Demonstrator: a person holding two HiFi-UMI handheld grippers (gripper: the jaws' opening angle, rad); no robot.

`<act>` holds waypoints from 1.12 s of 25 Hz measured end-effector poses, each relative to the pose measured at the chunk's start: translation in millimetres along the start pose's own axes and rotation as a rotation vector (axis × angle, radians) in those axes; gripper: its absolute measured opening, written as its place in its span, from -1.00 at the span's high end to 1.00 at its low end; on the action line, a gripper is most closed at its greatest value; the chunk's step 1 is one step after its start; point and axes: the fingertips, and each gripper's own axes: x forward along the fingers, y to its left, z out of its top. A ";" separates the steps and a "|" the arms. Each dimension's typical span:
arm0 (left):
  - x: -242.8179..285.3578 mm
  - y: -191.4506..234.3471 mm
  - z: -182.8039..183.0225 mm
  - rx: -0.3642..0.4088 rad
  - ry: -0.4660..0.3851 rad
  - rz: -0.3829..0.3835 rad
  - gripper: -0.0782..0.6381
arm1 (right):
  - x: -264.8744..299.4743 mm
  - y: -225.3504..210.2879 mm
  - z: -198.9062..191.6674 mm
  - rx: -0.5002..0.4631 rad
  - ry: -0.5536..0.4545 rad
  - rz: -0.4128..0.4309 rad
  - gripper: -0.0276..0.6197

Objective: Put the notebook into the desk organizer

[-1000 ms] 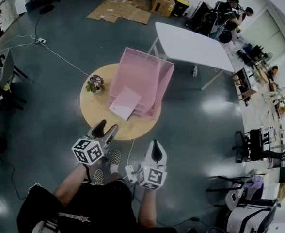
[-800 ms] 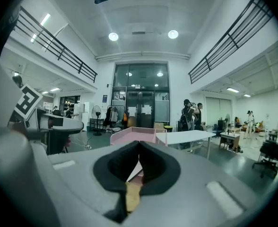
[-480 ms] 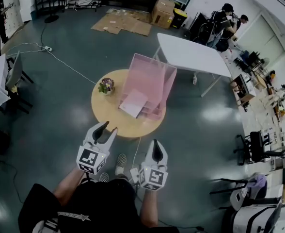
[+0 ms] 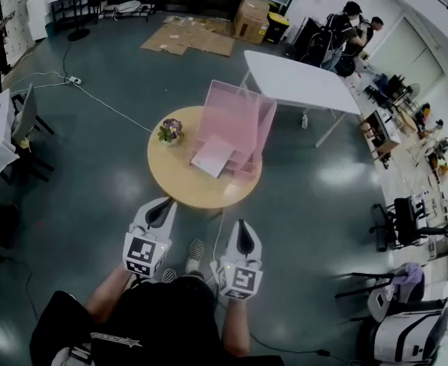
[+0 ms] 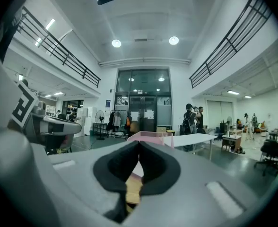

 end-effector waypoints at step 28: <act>-5.2 -15.5 -1.0 0.036 0.012 -0.021 0.74 | -22.3 -2.9 0.0 -0.010 0.004 -0.009 0.90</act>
